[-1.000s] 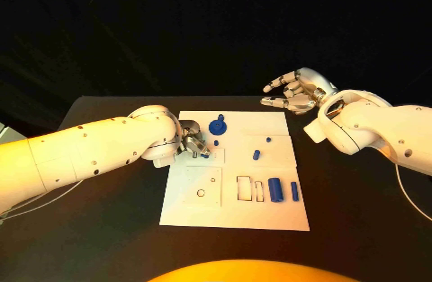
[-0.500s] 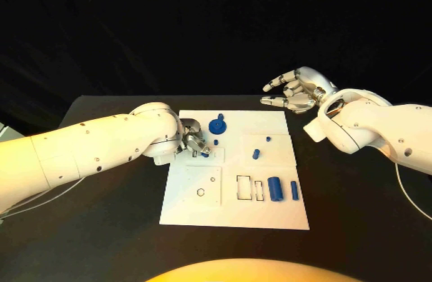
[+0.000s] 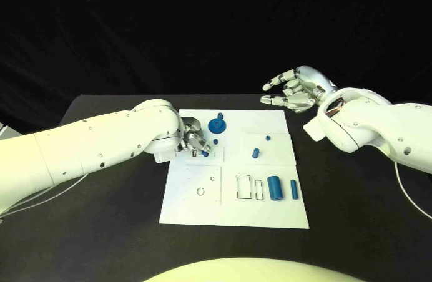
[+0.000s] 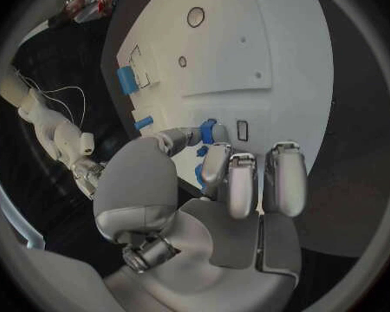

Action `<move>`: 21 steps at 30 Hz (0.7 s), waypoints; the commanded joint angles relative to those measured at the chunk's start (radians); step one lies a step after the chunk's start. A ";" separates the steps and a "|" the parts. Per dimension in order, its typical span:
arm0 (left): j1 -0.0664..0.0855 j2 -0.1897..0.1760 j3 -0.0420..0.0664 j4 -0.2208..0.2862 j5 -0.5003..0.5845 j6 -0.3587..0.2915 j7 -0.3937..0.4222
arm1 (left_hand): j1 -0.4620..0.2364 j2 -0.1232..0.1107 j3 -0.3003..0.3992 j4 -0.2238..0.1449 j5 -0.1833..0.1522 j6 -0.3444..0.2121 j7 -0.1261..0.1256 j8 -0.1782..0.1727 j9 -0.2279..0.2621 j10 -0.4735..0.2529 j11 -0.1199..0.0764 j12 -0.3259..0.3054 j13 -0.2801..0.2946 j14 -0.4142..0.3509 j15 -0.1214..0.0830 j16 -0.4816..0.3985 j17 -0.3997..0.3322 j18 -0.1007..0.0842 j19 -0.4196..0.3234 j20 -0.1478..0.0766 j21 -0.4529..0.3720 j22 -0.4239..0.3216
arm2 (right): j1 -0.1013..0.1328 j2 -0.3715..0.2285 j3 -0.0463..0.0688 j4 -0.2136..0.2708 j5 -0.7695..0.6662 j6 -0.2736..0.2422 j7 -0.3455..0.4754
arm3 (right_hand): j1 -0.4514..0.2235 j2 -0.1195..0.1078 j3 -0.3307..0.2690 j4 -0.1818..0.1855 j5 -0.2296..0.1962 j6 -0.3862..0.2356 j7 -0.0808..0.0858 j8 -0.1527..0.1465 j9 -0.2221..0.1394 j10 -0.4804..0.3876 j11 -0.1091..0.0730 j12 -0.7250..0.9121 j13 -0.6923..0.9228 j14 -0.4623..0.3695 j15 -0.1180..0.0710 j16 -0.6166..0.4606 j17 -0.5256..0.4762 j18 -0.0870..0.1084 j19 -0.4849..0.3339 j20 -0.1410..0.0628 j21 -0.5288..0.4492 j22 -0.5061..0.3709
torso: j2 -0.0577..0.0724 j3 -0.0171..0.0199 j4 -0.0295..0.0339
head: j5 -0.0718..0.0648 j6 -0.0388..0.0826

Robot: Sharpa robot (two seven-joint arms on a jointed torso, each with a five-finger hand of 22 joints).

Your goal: Assemble the parts on the task board

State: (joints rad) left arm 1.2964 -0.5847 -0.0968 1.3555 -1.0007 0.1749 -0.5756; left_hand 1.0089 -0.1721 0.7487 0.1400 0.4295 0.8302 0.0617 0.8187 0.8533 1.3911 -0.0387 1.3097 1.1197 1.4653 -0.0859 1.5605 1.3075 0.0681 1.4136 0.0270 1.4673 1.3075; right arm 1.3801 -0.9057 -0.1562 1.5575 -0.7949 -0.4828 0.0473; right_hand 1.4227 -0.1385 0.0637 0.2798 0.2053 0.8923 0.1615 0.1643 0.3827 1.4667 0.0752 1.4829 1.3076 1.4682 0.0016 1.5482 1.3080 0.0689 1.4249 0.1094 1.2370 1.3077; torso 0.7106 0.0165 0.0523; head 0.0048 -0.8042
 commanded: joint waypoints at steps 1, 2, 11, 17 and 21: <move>-0.012 0.008 -0.008 -0.001 0.022 0.048 -0.011 | -0.014 0.001 0.074 -0.087 -0.005 0.030 -0.033 -0.010 0.001 0.002 -0.002 -0.001 -0.001 0.100 -0.006 0.001 0.244 -0.012 0.002 -0.004 0.004 0.016 | -0.001 -0.001 0.000 0.002 -0.010 0.011 0.010 | 0.007 -0.003 -0.001 -0.001 0.004 -0.008 0.002 0.005 0.002 0.014 0.004 -0.003 0.170 0.084 0.003 -0.004 0.183 0.005 -0.001 -0.002 -0.003 0.048 | 0.000 -0.0001 -0.0006 | -0.001 0.000; -0.012 0.009 -0.008 -0.003 0.022 0.049 -0.011 | -0.019 0.002 0.059 -0.079 -0.006 0.033 -0.034 -0.012 0.001 0.002 -0.003 -0.001 -0.001 0.100 -0.006 0.001 0.244 -0.012 0.003 -0.004 0.003 0.016 | -0.001 -0.001 0.000 0.002 -0.010 0.011 0.010 | 0.007 -0.003 -0.001 -0.001 0.004 -0.008 0.002 0.005 0.002 0.014 0.004 -0.003 0.170 0.084 0.003 -0.004 0.183 0.005 -0.001 -0.002 -0.003 0.048 | 0.000 0.0000 -0.0002 | -0.001 -0.001; -0.012 0.011 -0.008 -0.008 0.023 0.059 -0.012 | -0.016 0.002 0.042 -0.076 -0.006 0.037 -0.036 -0.015 0.002 0.003 -0.005 0.000 0.000 0.100 -0.008 0.002 0.245 -0.013 0.003 -0.006 0.003 0.016 | -0.001 -0.002 0.000 0.002 -0.010 0.011 0.010 | 0.007 -0.003 -0.001 -0.001 0.004 -0.008 0.002 0.005 0.002 0.014 0.004 -0.003 0.170 0.084 0.003 -0.004 0.183 0.005 -0.001 -0.002 -0.003 0.048 | -0.001 0.0000 0.0011 | -0.003 -0.002; -0.012 0.011 -0.008 -0.010 0.023 0.063 -0.012 | -0.024 -0.002 0.011 -0.062 -0.009 0.043 -0.038 -0.019 0.001 0.003 -0.006 0.000 -0.002 0.101 -0.009 0.002 0.246 -0.013 0.004 -0.007 0.002 0.017 | -0.001 -0.002 0.000 0.002 -0.010 0.011 0.010 | 0.007 -0.003 -0.001 -0.001 0.004 -0.008 0.002 0.005 0.002 0.014 0.004 -0.003 0.170 0.084 0.003 -0.004 0.183 0.005 -0.001 -0.002 -0.003 0.048 | -0.001 -0.0002 0.0002 | -0.002 -0.003; -0.012 0.011 -0.008 -0.011 0.023 0.061 -0.012 | -0.039 -0.003 -0.089 -0.023 -0.019 0.057 -0.040 -0.030 0.000 0.003 -0.008 0.002 -0.002 0.101 -0.011 0.002 0.246 -0.013 0.005 -0.009 0.001 0.017 | -0.001 -0.003 0.000 0.003 -0.010 0.011 0.010 | 0.006 -0.003 -0.001 0.002 0.005 -0.010 0.002 0.006 0.002 0.013 0.004 -0.005 0.169 0.084 0.003 -0.004 0.183 0.005 -0.001 -0.002 -0.005 0.047 | -0.001 -0.0002 -0.0002 | -0.003 -0.001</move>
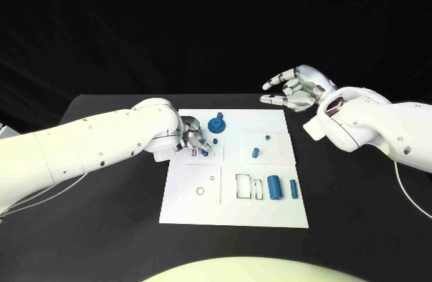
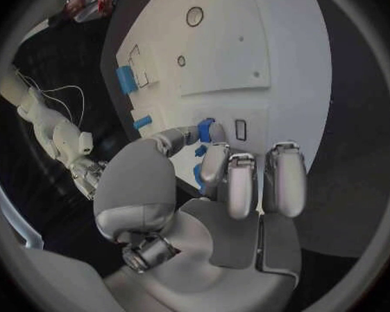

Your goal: Assemble the parts on the task board

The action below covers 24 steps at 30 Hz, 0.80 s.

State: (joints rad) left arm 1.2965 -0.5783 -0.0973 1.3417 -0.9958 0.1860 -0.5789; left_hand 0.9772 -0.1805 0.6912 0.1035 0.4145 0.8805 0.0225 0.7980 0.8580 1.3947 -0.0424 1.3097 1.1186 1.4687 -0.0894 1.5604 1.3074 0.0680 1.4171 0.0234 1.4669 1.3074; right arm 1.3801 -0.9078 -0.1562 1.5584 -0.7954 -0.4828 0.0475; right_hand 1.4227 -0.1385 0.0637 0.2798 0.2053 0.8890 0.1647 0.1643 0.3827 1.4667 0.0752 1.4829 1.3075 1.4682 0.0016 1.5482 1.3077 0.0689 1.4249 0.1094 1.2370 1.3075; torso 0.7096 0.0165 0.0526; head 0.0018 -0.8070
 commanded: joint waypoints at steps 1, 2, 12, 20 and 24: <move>-0.012 0.005 -0.008 0.002 0.018 0.049 -0.009 | -0.007 0.006 -0.037 0.016 -0.004 0.007 -0.001 -0.010 -0.005 -0.001 -0.004 0.001 -0.002 0.097 -0.007 0.002 0.246 -0.013 0.001 -0.005 0.001 0.017 | -0.001 -0.001 0.000 0.002 -0.009 0.011 0.010 | 0.006 -0.003 -0.001 0.002 0.005 -0.007 -0.002 0.006 0.002 0.013 0.004 -0.005 0.169 0.084 0.003 -0.004 0.183 0.005 -0.001 -0.002 -0.005 0.047 | 0.000 -0.0001 -0.0005 | 0.000 0.001; -0.012 0.005 -0.008 0.001 0.018 0.048 -0.009 | -0.012 0.005 -0.057 0.026 -0.008 0.010 0.000 -0.012 -0.005 -0.001 -0.003 0.001 -0.002 0.097 -0.007 0.002 0.246 -0.013 0.002 -0.005 0.001 0.017 | -0.001 -0.001 0.000 0.002 -0.009 0.011 0.010 | 0.006 -0.003 -0.001 0.002 0.005 -0.007 -0.002 0.006 0.002 0.013 0.004 -0.005 0.169 0.084 0.003 -0.004 0.183 0.005 -0.001 -0.002 -0.005 0.047 | 0.000 -0.0001 -0.0003 | 0.000 0.001; -0.011 0.004 -0.008 -0.002 0.016 0.049 -0.009 | -0.007 -0.006 -0.177 0.076 -0.028 0.019 0.000 -0.026 -0.006 -0.003 -0.003 0.002 -0.004 0.097 -0.007 0.002 0.246 -0.013 0.003 -0.006 -0.001 0.018 | -0.001 -0.003 0.000 0.005 -0.009 0.012 0.011 | 0.001 -0.005 -0.004 0.005 -0.007 -0.009 -0.001 0.007 0.002 0.011 0.005 -0.007 0.167 0.083 0.003 -0.006 0.178 0.006 -0.003 -0.002 -0.011 0.044 | 0.000 -0.0003 0.0000 | 0.000 -0.002; -0.011 0.003 -0.008 -0.006 0.014 0.043 -0.009 | 0.003 -0.001 -0.203 0.094 -0.050 0.021 0.000 -0.031 -0.006 -0.003 -0.003 0.002 -0.005 0.097 -0.006 0.002 0.246 -0.013 0.003 -0.005 -0.001 0.018 | -0.001 -0.004 0.000 0.006 -0.009 0.011 0.012 | -0.001 -0.005 -0.005 0.006 -0.011 -0.009 -0.001 0.008 0.002 0.011 0.005 -0.007 0.166 0.083 0.003 -0.006 0.178 0.007 -0.003 -0.002 -0.013 0.043 | 0.000 -0.0006 -0.0004 | 0.000 -0.001; -0.011 -0.001 -0.008 -0.004 0.012 0.036 -0.009 | 0.014 0.002 -0.232 0.118 -0.096 0.022 0.001 -0.035 -0.005 -0.004 -0.002 0.002 -0.006 0.097 -0.006 0.002 0.246 -0.013 0.003 -0.005 -0.002 0.019 | -0.001 -0.005 0.000 0.006 -0.009 0.010 0.013 | -0.002 -0.004 -0.006 0.007 -0.012 -0.010 -0.001 0.008 0.002 0.011 0.005 -0.007 0.166 0.083 0.003 -0.006 0.178 0.007 -0.003 -0.002 -0.013 0.043 | 0.000 -0.0006 -0.0006 | 0.000 0.000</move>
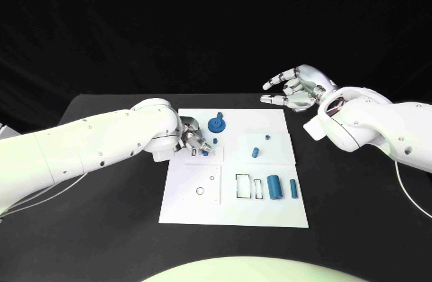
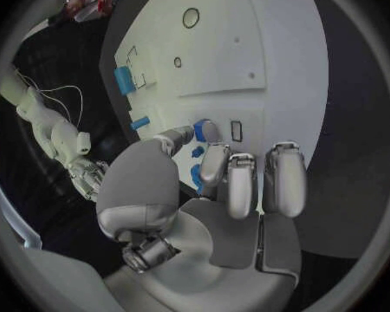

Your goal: Assemble the parts on the task board

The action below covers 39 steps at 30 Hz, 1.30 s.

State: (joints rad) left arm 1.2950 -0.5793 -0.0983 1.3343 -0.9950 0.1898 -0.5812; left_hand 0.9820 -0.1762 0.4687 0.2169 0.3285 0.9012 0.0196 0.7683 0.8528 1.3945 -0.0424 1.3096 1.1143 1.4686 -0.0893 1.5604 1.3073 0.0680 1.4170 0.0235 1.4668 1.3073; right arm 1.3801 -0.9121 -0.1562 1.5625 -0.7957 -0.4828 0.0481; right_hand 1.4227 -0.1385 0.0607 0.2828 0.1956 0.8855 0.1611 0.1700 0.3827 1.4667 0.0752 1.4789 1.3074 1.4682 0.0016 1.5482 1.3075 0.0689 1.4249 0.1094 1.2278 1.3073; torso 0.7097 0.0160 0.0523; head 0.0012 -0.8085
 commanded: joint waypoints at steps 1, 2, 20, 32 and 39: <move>-0.010 -0.002 -0.006 0.005 0.011 0.030 -0.007 | 0.011 -0.003 -0.014 0.009 -0.016 0.002 0.004 -0.006 0.000 -0.004 -0.002 0.002 -0.002 0.097 -0.006 0.002 0.246 -0.013 0.003 -0.005 -0.002 0.018 | -0.001 -0.001 0.000 0.002 -0.009 0.010 0.012 | -0.002 -0.004 -0.003 0.004 -0.003 -0.006 0.002 0.002 0.002 0.011 0.005 -0.003 0.166 0.083 0.003 -0.006 0.178 0.007 -0.003 -0.002 -0.004 0.043 | 0.000 -0.0001 -0.0007 | 0.000 0.002; -0.010 -0.005 -0.006 0.008 0.011 0.026 -0.006 | 0.013 -0.005 -0.019 0.012 -0.020 0.002 0.004 -0.007 0.001 -0.004 -0.002 0.002 -0.003 0.097 -0.006 0.001 0.245 -0.013 0.003 -0.005 -0.002 0.018 | -0.001 -0.001 0.000 0.002 -0.009 0.010 0.012 | -0.004 -0.004 -0.004 0.004 -0.005 -0.006 0.002 0.002 0.002 0.010 0.005 -0.004 0.166 0.082 0.003 -0.007 0.177 0.007 -0.004 -0.002 -0.005 0.043 | 0.000 -0.0001 -0.0007 | 0.000 0.002; 0.038 -0.066 0.060 0.074 0.058 0.004 0.006 | 0.074 -0.018 -0.118 0.074 -0.050 -0.088 0.064 -0.129 -0.051 -0.130 0.052 -0.092 -0.131 0.078 0.038 -0.028 0.191 0.007 -0.061 0.031 -0.053 -0.074 | -0.001 0.000 0.000 -0.007 -0.009 0.010 0.013 | -0.006 -0.004 -0.005 0.005 -0.007 -0.007 0.002 0.002 0.002 0.010 0.005 -0.005 0.165 0.082 0.003 -0.007 0.176 0.007 -0.004 -0.002 -0.007 0.042 | 0.000 -0.0008 -0.0011 | -0.012 0.015; 0.090 -0.065 0.077 0.004 0.034 0.032 0.006 | 0.088 -0.004 -0.127 0.073 -0.050 -0.096 0.073 -0.155 -0.069 -0.136 0.060 -0.096 -0.136 0.079 0.046 -0.026 0.194 0.007 -0.059 0.038 -0.053 -0.072 | -0.003 -0.001 -0.001 -0.010 -0.008 0.008 0.013 | -0.007 -0.004 -0.005 0.005 -0.006 -0.008 0.002 0.003 0.002 0.010 0.005 -0.004 0.166 0.082 0.003 -0.007 0.177 0.007 -0.004 -0.002 -0.006 0.043 | 0.000 0.0001 0.0023 | -0.006 0.026; 0.096 -0.012 0.076 -0.121 0.023 0.046 0.022 | 0.096 0.001 -0.127 0.072 -0.048 -0.093 0.073 -0.159 -0.072 -0.130 0.060 -0.089 -0.126 0.081 0.047 -0.023 0.200 0.006 -0.055 0.039 -0.051 -0.066 | -0.003 -0.002 -0.001 -0.010 -0.008 0.008 0.013 | -0.007 -0.004 -0.005 0.005 -0.006 -0.008 0.002 0.003 0.002 0.010 0.005 -0.004 0.166 0.082 0.003 -0.007 0.177 0.007 -0.004 -0.002 -0.006 0.043 | 0.004 -0.0008 -0.0010 | -0.002 0.031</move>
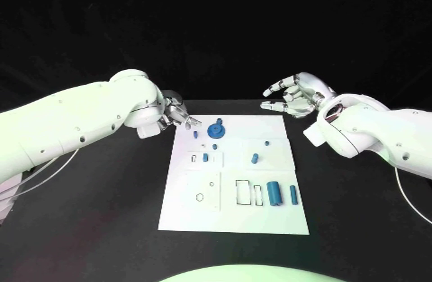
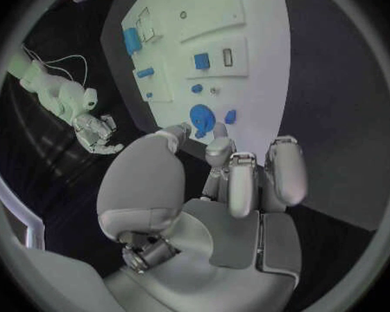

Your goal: Assemble the parts on the task board

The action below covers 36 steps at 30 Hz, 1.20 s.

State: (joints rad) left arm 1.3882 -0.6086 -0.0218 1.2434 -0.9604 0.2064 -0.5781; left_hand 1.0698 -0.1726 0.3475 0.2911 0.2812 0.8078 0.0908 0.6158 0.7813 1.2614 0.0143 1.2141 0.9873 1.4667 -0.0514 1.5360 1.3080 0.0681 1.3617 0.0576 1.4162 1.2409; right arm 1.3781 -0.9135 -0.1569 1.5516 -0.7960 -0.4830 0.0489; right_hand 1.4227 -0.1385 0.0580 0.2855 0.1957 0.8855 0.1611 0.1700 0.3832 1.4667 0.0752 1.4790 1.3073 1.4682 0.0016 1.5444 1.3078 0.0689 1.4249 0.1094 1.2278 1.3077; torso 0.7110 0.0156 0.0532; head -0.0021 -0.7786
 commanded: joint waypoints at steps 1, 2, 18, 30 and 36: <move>0.003 0.026 -0.001 -0.047 -0.012 0.034 0.021 | 0.009 -0.003 -0.006 -0.002 -0.001 0.000 0.002 -0.006 -0.001 0.003 0.004 0.006 0.001 0.082 0.009 0.001 0.199 0.006 0.000 0.005 0.000 0.001 | -0.001 -0.001 0.000 0.001 -0.008 0.008 0.012 | -0.007 -0.004 -0.003 0.002 -0.006 -0.008 0.002 0.003 0.001 0.010 0.005 -0.004 0.166 0.082 0.003 -0.003 0.177 0.007 -0.004 -0.002 -0.006 0.042 | 0.003 -0.0005 -0.0020 | 0.001 0.001; 0.003 0.034 -0.002 -0.060 -0.013 0.038 0.023 | 0.011 -0.002 -0.006 -0.002 -0.001 0.001 0.002 -0.007 -0.002 0.004 0.004 0.007 0.002 0.083 0.009 0.002 0.200 0.006 0.001 0.005 0.001 0.002 | -0.001 -0.001 0.000 0.001 -0.008 0.008 0.012 | -0.007 -0.004 -0.003 0.002 -0.006 -0.008 0.002 0.003 0.001 0.010 0.005 -0.004 0.166 0.082 0.003 -0.003 0.177 0.007 -0.004 -0.002 -0.006 0.042 | 0.003 -0.0008 -0.0021 | 0.001 0.001; -0.010 0.137 -0.025 -0.247 -0.014 0.107 0.046 | 0.011 0.000 -0.007 -0.001 -0.001 0.002 0.003 -0.009 -0.003 0.002 0.004 0.006 -0.001 0.083 0.009 0.001 0.200 0.006 0.000 0.005 0.000 0.001 | -0.001 -0.002 0.000 0.008 -0.010 0.007 0.013 | -0.007 -0.003 -0.003 0.001 -0.004 -0.009 0.002 0.003 0.001 0.011 0.005 -0.003 0.166 0.082 0.003 -0.003 0.177 0.007 -0.003 -0.002 -0.005 0.043 | 0.014 -0.0045 -0.0036 | 0.003 0.003; -0.014 0.159 -0.033 -0.285 -0.010 0.127 0.059 | 0.009 0.000 -0.011 0.001 -0.006 0.004 0.003 -0.011 -0.005 0.003 0.005 0.007 0.001 0.084 0.010 0.003 0.202 0.005 0.002 0.006 0.002 0.004 | -0.001 0.001 0.000 0.010 -0.010 0.007 0.013 | -0.007 -0.003 -0.003 0.001 -0.004 -0.009 0.002 0.003 0.001 0.011 0.005 -0.003 0.166 0.082 0.003 -0.003 0.177 0.007 -0.003 -0.002 -0.005 0.043 | 0.011 -0.0038 -0.0023 | 0.001 -0.001; -0.018 0.168 -0.037 -0.297 -0.009 0.138 0.062 | 0.011 0.004 -0.013 0.000 -0.009 0.009 0.002 -0.012 -0.007 0.004 0.004 0.009 0.004 0.085 0.010 0.005 0.205 0.005 0.003 0.007 0.003 0.007 | -0.001 0.002 0.000 0.010 -0.010 0.007 0.013 | -0.007 -0.003 -0.003 0.001 -0.004 -0.009 0.002 0.003 0.001 0.011 0.005 -0.003 0.166 0.082 0.003 -0.003 0.177 0.007 -0.003 -0.002 -0.005 0.043 | 0.011 -0.0035 -0.0029 | 0.002 -0.003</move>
State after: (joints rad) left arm 1.3713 -0.4441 -0.0586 0.9483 -0.9711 0.3148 -0.5330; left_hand 1.0739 -0.1684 0.3422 0.2911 0.2762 0.8078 0.0908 0.6074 0.7751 1.2615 0.0142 1.2190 0.9900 1.4632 -0.0480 1.5360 1.3077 0.0682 1.3616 0.0575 1.4162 1.2458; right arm 1.3779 -0.9126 -0.1568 1.5597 -0.7969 -0.4832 0.0498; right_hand 1.4227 -0.1385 0.0580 0.2855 0.1957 0.8825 0.1641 0.1700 0.3828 1.4667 0.0752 1.4790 1.3073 1.4682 0.0016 1.5444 1.3077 0.0689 1.4249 0.1094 1.2278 1.3074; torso 0.7220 0.0115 0.0507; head -0.0010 -0.7809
